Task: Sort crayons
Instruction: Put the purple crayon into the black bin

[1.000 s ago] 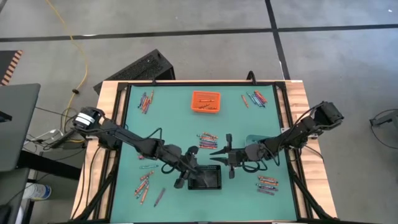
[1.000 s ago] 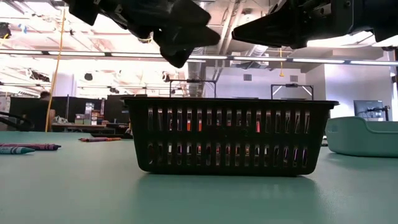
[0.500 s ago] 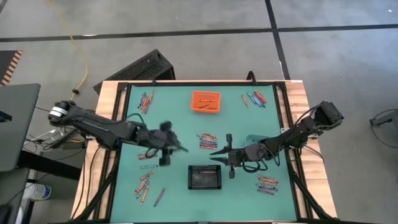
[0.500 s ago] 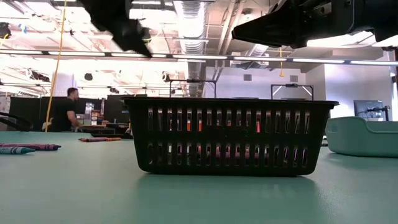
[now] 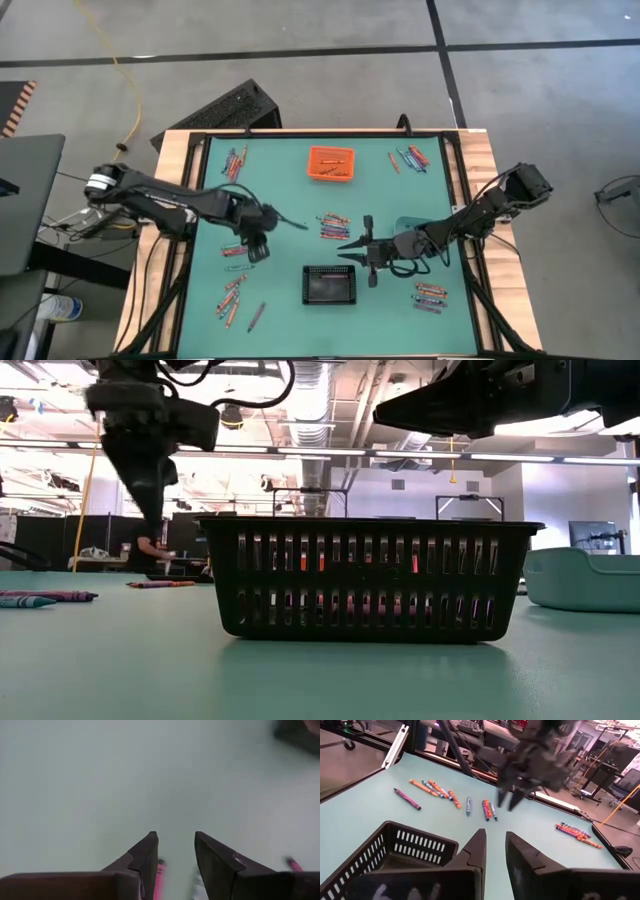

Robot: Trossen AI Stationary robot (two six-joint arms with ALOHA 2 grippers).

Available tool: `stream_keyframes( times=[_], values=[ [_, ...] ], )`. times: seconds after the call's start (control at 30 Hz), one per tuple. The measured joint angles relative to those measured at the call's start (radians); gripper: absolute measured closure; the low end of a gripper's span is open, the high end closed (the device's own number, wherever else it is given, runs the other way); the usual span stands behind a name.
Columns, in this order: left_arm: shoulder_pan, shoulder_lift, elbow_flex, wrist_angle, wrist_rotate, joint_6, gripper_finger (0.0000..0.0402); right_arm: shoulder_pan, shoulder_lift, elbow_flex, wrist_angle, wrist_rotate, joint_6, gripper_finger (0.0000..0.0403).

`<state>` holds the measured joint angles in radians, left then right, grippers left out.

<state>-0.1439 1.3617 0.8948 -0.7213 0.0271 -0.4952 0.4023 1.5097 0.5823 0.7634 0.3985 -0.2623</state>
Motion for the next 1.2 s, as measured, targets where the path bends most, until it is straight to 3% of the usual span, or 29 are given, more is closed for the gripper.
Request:
stream_keyframes(
  times=[0.1, 0.27, 0.37, 0.53, 0.7, 1.07, 1.2],
  values=[
    [-0.062, 0.042, 0.0, -0.001, 0.023, -0.024, 0.0285, 0.0, 0.0, 0.0, -0.001, 0.0, 0.0, 0.0333],
    [-0.104, 0.097, 0.0, -0.009, -0.041, -0.068, 0.0285, 0.0, 0.0, 0.0, 0.0, 0.0, 0.003, 0.0333],
    [-0.104, 0.114, 0.0, -0.03, -0.042, -0.046, 0.0285, 0.0, 0.0, 0.0, 0.0, 0.0, 0.003, 0.0333],
    [-0.04, 0.112, 0.0, -0.054, -0.141, 0.024, 0.0285, 0.0, 0.0, 0.0, 0.005, -0.001, 0.002, 0.0333],
    [0.165, 0.111, 0.0, -0.046, -0.145, 0.144, 0.0285, 0.0, 0.0, 0.0, 0.012, -0.004, 0.002, 0.0333],
    [0.886, 0.111, 0.0, 0.017, -0.132, 0.365, 0.0285, 0.0, 0.0, 0.0, -0.004, -0.005, 0.0, 0.0333],
    [1.071, 0.111, 0.0, 0.052, -0.087, 0.39, 0.0285, -0.005, 0.0, 0.0, -0.007, -0.005, -0.004, 0.0333]
  ],
)
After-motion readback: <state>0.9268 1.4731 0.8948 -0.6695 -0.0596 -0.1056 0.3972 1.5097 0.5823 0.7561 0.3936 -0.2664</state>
